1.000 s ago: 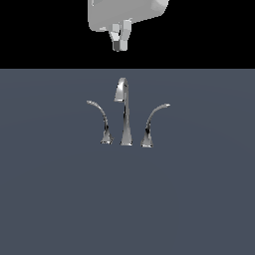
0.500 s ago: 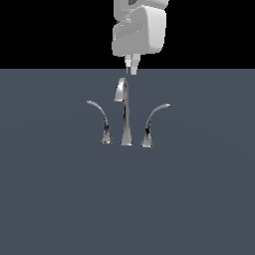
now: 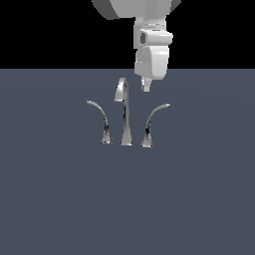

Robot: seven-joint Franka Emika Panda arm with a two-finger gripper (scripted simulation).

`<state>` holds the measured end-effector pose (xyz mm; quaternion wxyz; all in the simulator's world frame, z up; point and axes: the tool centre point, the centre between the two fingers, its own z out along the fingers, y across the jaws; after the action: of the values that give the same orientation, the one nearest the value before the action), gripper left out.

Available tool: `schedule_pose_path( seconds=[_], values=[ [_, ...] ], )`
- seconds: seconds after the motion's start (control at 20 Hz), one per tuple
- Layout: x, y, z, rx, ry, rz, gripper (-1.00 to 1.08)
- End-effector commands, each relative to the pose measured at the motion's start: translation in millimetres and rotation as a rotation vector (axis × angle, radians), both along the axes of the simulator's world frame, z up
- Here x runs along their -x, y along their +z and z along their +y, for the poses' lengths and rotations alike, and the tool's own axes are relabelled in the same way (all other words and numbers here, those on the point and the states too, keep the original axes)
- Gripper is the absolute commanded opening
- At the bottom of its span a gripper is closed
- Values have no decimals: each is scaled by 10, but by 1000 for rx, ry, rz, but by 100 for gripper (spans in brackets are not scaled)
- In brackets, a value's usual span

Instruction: Turn on the faucet by rotating a designated handle.

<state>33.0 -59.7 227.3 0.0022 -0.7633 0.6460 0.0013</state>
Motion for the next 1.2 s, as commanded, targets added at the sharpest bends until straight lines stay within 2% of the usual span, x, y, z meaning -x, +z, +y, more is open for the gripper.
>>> schedule_pose_path(
  seconds=[0.0,0.55,1.15],
  values=[
    [-107,-138,-149,3,-77,0,-100],
    [-343,-539,-646,6,-307,2,-100],
    [-355,-569,-693,5,-327,2,-100]
  ],
)
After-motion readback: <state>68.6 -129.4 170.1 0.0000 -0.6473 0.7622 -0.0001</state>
